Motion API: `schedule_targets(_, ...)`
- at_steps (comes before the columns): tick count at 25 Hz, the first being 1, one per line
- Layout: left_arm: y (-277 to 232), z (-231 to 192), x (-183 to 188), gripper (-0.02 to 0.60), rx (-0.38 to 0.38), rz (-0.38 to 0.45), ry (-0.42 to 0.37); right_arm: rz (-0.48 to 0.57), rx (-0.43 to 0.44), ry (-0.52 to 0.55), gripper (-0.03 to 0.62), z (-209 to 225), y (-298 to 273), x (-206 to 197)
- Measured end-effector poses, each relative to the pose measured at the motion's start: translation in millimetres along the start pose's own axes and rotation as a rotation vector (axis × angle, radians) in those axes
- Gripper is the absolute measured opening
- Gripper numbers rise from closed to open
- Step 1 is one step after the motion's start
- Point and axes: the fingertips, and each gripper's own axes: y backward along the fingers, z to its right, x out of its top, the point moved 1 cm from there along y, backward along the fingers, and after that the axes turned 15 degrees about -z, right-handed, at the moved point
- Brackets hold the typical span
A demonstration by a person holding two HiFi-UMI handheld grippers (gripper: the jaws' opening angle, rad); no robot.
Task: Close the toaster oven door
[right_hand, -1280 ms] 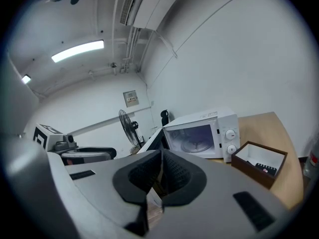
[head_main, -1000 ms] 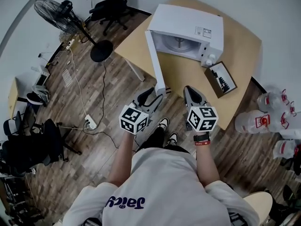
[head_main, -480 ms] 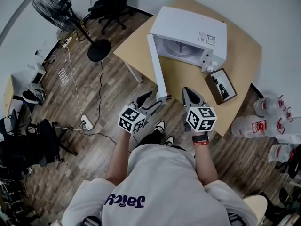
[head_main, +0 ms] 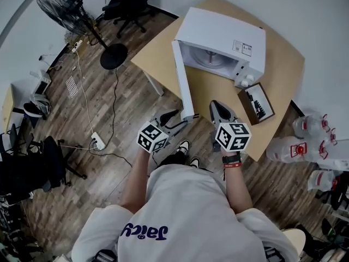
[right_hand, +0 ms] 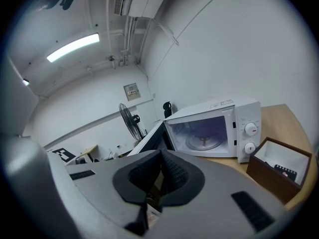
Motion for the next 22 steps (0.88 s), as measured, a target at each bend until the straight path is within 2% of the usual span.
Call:
schedule_targets(3, -4, -3, -1, 0.244, 0.001, 0.005, 0.005, -0.007, 0.007, 0.001, 0.015, 1, -4, 1)
schedule_targets(12, -7, 2, 5, 0.159, 0.003, -0.002, -0.045, -0.021, 0.039, 0.007, 0.015, -7, -9, -3)
schedule_targets(22, -13, 6, 8, 0.14, 0.023, -0.008, -0.052, -0.017, 0.044, 0.008, 0.015, -10, -6, -5)
